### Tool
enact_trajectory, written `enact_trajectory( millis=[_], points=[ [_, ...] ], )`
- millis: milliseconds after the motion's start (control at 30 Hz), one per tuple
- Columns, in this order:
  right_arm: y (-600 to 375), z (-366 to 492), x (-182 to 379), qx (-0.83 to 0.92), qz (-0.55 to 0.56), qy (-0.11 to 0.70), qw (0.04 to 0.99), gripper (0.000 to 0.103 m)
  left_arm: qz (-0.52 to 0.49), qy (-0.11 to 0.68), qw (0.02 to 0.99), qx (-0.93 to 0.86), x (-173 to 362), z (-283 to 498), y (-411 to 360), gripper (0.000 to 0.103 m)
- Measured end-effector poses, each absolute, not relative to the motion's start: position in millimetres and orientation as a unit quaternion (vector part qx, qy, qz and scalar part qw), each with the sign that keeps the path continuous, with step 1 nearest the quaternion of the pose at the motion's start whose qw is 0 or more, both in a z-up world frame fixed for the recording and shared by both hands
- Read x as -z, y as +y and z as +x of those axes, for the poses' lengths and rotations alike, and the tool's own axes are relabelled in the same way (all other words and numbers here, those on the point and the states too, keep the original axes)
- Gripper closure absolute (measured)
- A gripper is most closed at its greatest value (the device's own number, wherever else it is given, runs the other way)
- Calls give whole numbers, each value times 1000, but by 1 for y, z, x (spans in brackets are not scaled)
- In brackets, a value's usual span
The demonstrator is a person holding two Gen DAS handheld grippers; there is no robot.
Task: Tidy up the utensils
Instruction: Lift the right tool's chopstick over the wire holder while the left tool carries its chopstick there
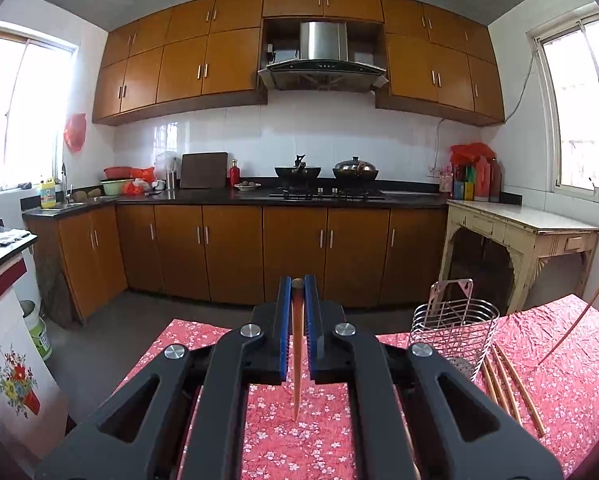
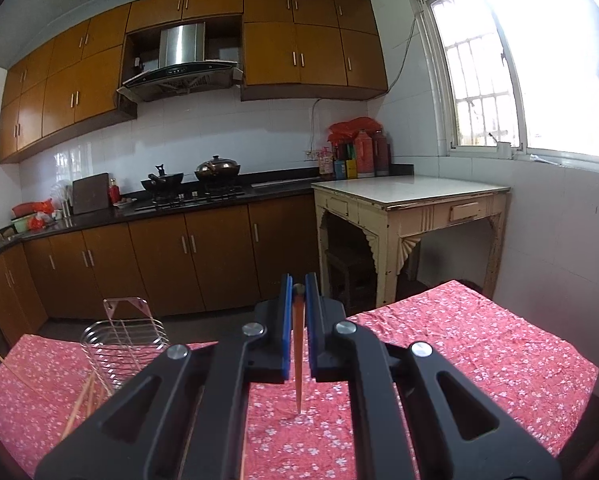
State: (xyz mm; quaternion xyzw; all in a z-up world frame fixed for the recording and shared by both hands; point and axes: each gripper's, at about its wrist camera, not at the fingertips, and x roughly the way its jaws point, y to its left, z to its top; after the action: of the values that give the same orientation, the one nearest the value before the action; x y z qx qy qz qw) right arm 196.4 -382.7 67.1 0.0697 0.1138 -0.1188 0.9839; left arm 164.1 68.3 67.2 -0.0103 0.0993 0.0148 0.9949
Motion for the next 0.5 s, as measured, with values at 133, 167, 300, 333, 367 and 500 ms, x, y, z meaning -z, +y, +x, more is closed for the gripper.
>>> enact_trajectory(
  millis=[133, 167, 300, 333, 367, 500],
  points=[
    [-380, 193, -74, 98, 81, 114, 985, 96, -13, 95, 995, -9, -71, 160, 68, 96],
    [-379, 192, -77, 90, 86, 113, 986, 96, -16, 94, 995, -5, -73, 159, 68, 97],
    [-373, 189, -89, 64, 99, 109, 987, 96, -30, 88, 996, 12, -84, 154, 69, 96],
    [-371, 187, -94, 58, 101, 104, 988, 96, -35, 86, 996, 17, -88, 153, 70, 97],
    [-368, 185, -97, 53, 102, 99, 988, 96, -40, 83, 995, 22, -93, 153, 70, 96],
    [-361, 181, -125, 33, 104, 73, 991, 96, -63, 71, 995, 44, -120, 156, 69, 96]
  ],
)
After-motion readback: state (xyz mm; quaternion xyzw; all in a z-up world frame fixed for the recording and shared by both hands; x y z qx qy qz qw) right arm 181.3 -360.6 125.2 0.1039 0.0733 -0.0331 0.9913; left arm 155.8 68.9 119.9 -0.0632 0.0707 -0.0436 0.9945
